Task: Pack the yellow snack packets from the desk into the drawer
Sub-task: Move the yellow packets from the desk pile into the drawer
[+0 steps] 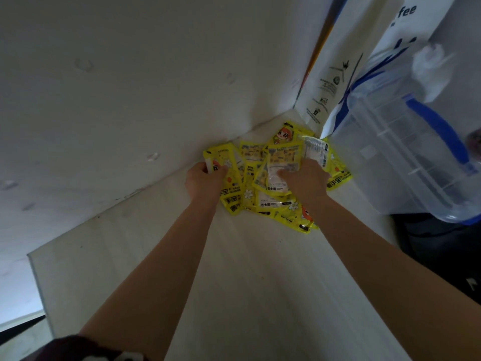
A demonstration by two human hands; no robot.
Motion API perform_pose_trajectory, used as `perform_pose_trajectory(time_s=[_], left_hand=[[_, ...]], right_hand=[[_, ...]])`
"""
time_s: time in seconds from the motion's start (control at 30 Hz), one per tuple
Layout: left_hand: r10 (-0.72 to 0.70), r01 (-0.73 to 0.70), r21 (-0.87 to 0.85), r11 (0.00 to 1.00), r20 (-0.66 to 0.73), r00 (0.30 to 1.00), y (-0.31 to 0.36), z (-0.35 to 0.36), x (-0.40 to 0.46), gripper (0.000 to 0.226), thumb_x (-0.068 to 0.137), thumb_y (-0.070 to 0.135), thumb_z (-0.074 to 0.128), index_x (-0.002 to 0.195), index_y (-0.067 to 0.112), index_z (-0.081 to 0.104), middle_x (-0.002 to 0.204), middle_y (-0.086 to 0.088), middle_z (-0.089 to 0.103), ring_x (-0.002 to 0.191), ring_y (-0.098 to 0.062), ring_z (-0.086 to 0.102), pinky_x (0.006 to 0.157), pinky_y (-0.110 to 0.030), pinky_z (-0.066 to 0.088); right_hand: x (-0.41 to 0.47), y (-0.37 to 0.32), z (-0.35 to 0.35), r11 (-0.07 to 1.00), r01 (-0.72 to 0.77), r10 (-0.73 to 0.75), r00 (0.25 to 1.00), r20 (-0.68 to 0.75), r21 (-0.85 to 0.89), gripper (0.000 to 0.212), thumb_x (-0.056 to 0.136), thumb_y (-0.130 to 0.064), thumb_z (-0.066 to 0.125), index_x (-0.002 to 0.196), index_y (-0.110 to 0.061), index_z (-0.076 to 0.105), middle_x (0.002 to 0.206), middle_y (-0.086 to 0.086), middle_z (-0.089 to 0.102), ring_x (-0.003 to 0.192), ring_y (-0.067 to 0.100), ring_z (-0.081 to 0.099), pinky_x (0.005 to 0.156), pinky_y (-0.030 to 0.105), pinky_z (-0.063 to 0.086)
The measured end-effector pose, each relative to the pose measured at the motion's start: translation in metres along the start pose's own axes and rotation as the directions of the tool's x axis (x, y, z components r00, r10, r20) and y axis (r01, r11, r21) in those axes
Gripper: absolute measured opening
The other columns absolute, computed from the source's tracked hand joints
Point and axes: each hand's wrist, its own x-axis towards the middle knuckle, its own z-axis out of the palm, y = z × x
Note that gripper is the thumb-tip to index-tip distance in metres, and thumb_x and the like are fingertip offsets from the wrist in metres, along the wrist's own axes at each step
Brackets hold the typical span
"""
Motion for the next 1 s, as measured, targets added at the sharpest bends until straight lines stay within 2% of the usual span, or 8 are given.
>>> perform_pose_trajectory(time_s=[0.13, 0.2, 0.27, 0.43, 0.53, 0.63, 0.77, 1.0], left_hand=[[0.023, -0.023, 0.001, 1.000, 0.007, 1.000, 0.003, 0.003, 0.000, 0.015, 0.070, 0.029, 0.074, 0.081, 0.020, 0.070, 0.075, -0.005, 0.073, 0.066, -0.017, 0.071, 0.071, -0.044, 0.060], [0.032, -0.032, 0.009, 0.999, -0.003, 0.999, 0.004, 0.005, 0.000, 0.013, 0.073, 0.024, 0.074, 0.082, 0.016, 0.070, 0.075, -0.006, 0.073, 0.065, -0.017, 0.071, 0.070, -0.043, 0.061], [0.050, -0.050, 0.010, 0.999, -0.007, 0.999, 0.005, 0.007, -0.001, 0.012, 0.074, 0.023, 0.075, 0.080, 0.013, 0.070, 0.073, -0.007, 0.072, 0.066, -0.021, 0.071, 0.068, -0.043, 0.061], [0.065, -0.065, -0.019, 0.998, -0.027, 0.998, 0.009, 0.010, -0.003, 0.014, 0.077, 0.022, 0.074, 0.083, 0.010, 0.070, 0.073, -0.009, 0.072, 0.060, -0.017, 0.069, 0.058, -0.033, 0.058], [0.057, -0.059, -0.053, 0.997, -0.043, 0.997, 0.011, 0.011, -0.005, 0.014, 0.078, 0.022, 0.073, 0.083, 0.010, 0.068, 0.072, -0.007, 0.071, 0.058, -0.014, 0.066, 0.053, -0.026, 0.051], [0.059, -0.064, -0.102, 0.993, -0.053, 0.997, 0.014, 0.007, -0.007, 0.011, 0.079, 0.019, 0.073, 0.078, 0.017, 0.063, 0.067, 0.001, 0.065, 0.061, -0.016, 0.065, 0.055, -0.026, 0.051], [0.136, -0.143, -0.134, 0.981, -0.061, 0.989, 0.013, -0.006, -0.016, 0.015, 0.079, 0.016, 0.071, 0.074, 0.021, 0.059, 0.073, 0.000, 0.065, 0.060, -0.015, 0.065, 0.056, -0.029, 0.054], [0.117, -0.095, -0.281, 0.955, 0.062, 0.991, 0.010, -0.022, -0.031, 0.024, 0.080, 0.006, 0.073, 0.098, 0.010, 0.057, 0.078, -0.003, 0.063, 0.056, -0.013, 0.065, 0.053, -0.027, 0.055]], right_hand=[[-0.001, -0.004, 0.004, 1.000, 0.001, -0.001, 1.000, -0.016, -0.007, 0.042, 0.074, -0.048, 0.062, 0.102, -0.016, 0.066, 0.108, 0.012, 0.061, 0.108, 0.036, 0.053, 0.080, 0.035, 0.029], [-0.002, -0.006, 0.004, 0.997, 0.021, -0.022, 1.000, 0.007, 0.071, 0.048, 0.069, -0.050, 0.062, 0.103, -0.016, 0.067, 0.107, 0.012, 0.063, 0.103, 0.035, 0.058, 0.086, 0.035, 0.044], [-0.003, -0.008, 0.004, 0.987, 0.055, -0.056, 0.998, 0.004, 0.154, 0.045, 0.071, -0.042, 0.066, 0.104, -0.013, 0.068, 0.106, 0.014, 0.065, 0.098, 0.034, 0.063, 0.085, 0.041, 0.053], [-0.006, -0.008, -0.002, 0.958, 0.104, -0.100, 0.995, -0.030, 0.266, 0.023, 0.085, -0.019, 0.065, 0.106, -0.010, 0.070, 0.104, 0.011, 0.070, 0.094, 0.027, 0.065, 0.075, 0.029, 0.049], [-0.010, -0.010, -0.008, 0.925, 0.102, -0.087, 0.994, -0.059, 0.366, 0.021, 0.084, -0.018, 0.067, 0.104, -0.011, 0.071, 0.100, 0.009, 0.072, 0.090, 0.025, 0.067, 0.079, 0.034, 0.055], [-0.012, -0.007, -0.017, 0.890, 0.129, -0.111, 0.992, -0.065, 0.437, 0.017, 0.085, -0.015, 0.066, 0.102, -0.011, 0.069, 0.095, 0.004, 0.070, 0.080, 0.019, 0.065, 0.060, 0.015, 0.053], [-0.018, 0.003, -0.030, 0.819, 0.107, -0.088, 0.994, -0.062, 0.564, 0.019, 0.084, -0.014, 0.065, 0.103, -0.017, 0.067, 0.096, 0.001, 0.071, 0.088, 0.020, 0.068, 0.080, 0.038, 0.058], [-0.034, 0.043, -0.052, 0.709, 0.020, 0.024, 0.998, -0.052, 0.705, 0.017, 0.084, -0.003, 0.063, 0.096, -0.015, 0.060, 0.092, 0.003, 0.066, 0.082, 0.020, 0.065, 0.073, 0.037, 0.056]])
